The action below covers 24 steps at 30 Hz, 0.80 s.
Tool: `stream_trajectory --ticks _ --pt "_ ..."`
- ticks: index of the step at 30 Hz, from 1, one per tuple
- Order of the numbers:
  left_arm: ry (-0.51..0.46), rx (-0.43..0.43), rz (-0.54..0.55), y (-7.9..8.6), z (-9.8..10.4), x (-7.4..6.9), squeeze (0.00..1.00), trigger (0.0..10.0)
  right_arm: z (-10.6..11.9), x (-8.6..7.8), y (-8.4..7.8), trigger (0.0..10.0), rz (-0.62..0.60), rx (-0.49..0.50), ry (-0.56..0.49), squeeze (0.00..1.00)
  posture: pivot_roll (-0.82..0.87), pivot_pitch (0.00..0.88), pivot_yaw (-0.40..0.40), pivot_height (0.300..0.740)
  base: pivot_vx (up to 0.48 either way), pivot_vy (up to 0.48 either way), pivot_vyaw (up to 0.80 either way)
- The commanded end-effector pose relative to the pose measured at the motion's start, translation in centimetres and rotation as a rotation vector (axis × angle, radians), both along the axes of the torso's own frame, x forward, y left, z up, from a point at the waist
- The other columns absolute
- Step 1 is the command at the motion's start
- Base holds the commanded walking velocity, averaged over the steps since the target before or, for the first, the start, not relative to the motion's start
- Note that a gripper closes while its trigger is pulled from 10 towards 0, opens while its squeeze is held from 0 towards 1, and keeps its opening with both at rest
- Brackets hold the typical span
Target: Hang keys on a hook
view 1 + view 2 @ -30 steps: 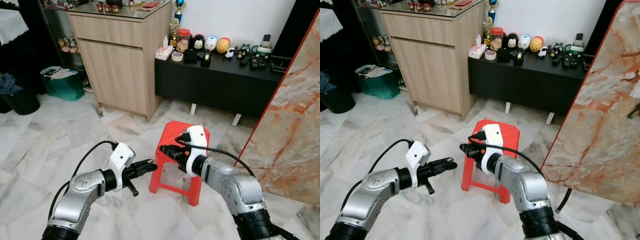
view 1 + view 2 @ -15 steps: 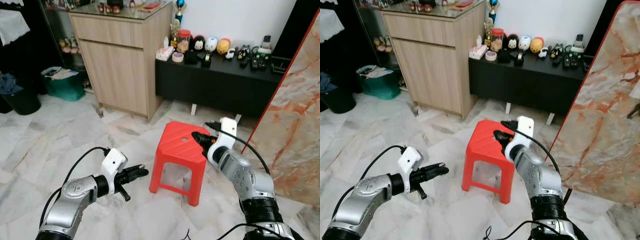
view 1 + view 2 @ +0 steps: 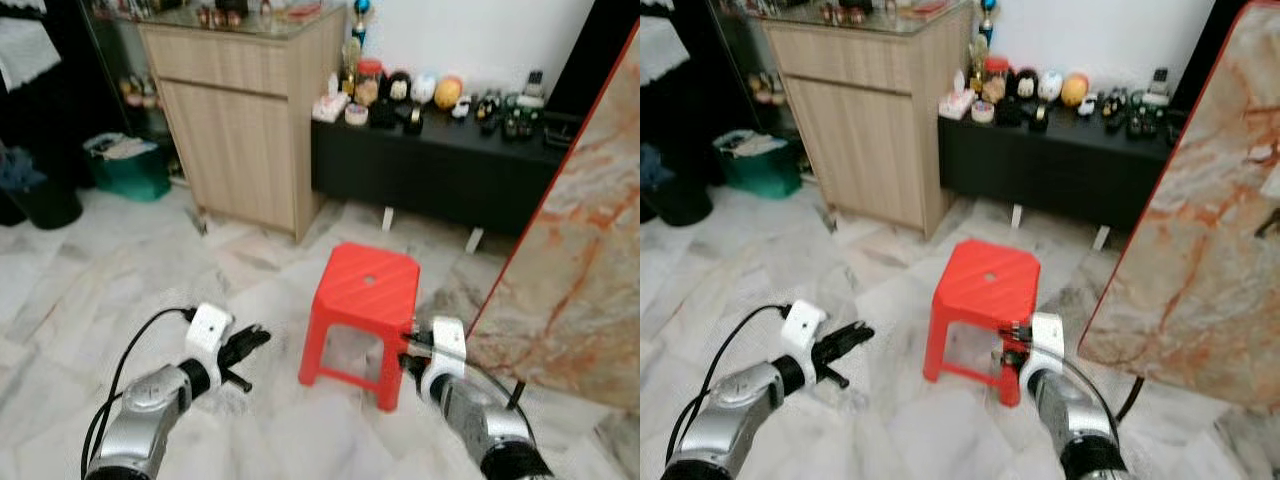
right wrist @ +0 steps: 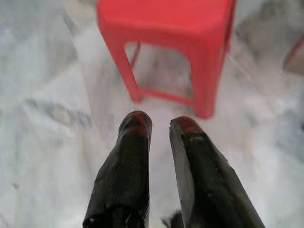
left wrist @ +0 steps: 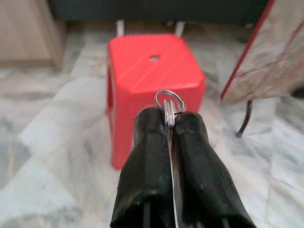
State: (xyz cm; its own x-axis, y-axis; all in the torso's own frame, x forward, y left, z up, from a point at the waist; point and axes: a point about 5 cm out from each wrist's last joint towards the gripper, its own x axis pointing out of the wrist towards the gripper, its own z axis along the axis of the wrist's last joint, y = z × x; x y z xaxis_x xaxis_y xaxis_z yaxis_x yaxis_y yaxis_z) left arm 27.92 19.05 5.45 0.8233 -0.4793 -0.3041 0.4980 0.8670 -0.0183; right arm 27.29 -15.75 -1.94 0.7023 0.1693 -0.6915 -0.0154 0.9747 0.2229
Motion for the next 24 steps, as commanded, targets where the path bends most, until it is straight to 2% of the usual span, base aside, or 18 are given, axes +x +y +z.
stream_trajectory --ticks 1,2,3,6,8,12,13,15,18,21,22,24 --pt "0.023 0.003 0.085 0.9 -1.0 -0.1 0.00 10.0 -0.5 -0.3 -0.4 10.0 0.003 -0.051 -0.011 0.00 0.04 0.000 -0.050 0.736 0.000 0.000 0.00" --pt "0.050 -0.004 0.148 1.4 -1.9 -0.2 0.00 10.0 -1.3 -1.2 -0.6 10.0 -0.003 -0.065 0.017 0.00 0.04 0.000 -0.049 0.736 0.000 0.000 0.00" --pt "0.093 -0.016 0.251 2.3 -3.3 -0.7 0.00 10.0 -2.7 -2.8 -0.9 10.0 -0.006 -0.089 0.068 0.00 0.03 0.000 -0.043 0.736 0.000 0.000 0.00" --pt "0.168 -0.042 0.414 3.6 -5.3 -1.8 0.00 10.0 -4.6 -5.5 -1.3 10.0 -0.001 -0.120 0.153 0.00 0.03 0.000 -0.035 0.736 0.000 0.000 0.00" --pt "0.189 -0.052 0.470 4.0 -5.9 -2.2 0.00 10.0 -5.1 -6.2 -1.5 10.0 0.007 -0.140 0.167 0.00 0.03 0.000 -0.034 0.736 0.000 0.000 0.00" --pt "0.289 -0.017 0.566 5.0 -8.0 -4.2 0.00 10.0 -6.2 -8.2 -1.8 10.0 0.052 -0.194 0.214 0.00 0.02 0.000 -0.032 0.736 0.000 0.000 0.00" --pt "0.308 -0.005 0.572 5.0 -8.4 -4.6 0.00 10.0 -6.3 -8.4 -1.8 10.0 0.051 -0.190 0.220 0.00 0.02 0.000 -0.032 0.736 0.000 0.000 0.00" --pt "0.395 0.059 0.599 5.2 -9.9 -6.4 0.00 10.0 -6.6 -9.1 -2.1 10.0 0.040 -0.199 0.244 0.00 0.01 0.000 -0.030 0.736 0.000 0.000 0.00" --pt "0.413 0.077 0.609 5.3 -10.3 -6.8 0.00 10.0 -6.7 -9.2 -2.2 10.0 0.040 -0.203 0.246 0.00 0.01 0.000 -0.028 0.736 0.000 0.000 0.00" --pt "0.514 0.106 0.680 5.8 -11.8 -9.1 0.00 10.0 -6.7 -9.3 -2.2 10.0 0.045 -0.220 0.227 0.00 -0.01 0.000 -0.012 0.736 0.000 0.000 0.00" --pt "0.544 0.106 0.694 5.8 -12.2 -9.8 0.00 10.0 -6.7 -9.2 -2.3 10.0 0.075 -0.258 0.213 0.00 -0.01 0.000 -0.009 0.736 0.000 0.000 0.00" --pt "0.562 0.112 0.703 5.9 -12.5 -10.4 0.00 10.0 -6.7 -9.2 -2.2 10.0 0.075 -0.271 0.208 0.00 -0.02 0.000 -0.010 0.736 0.000 0.000 0.00"
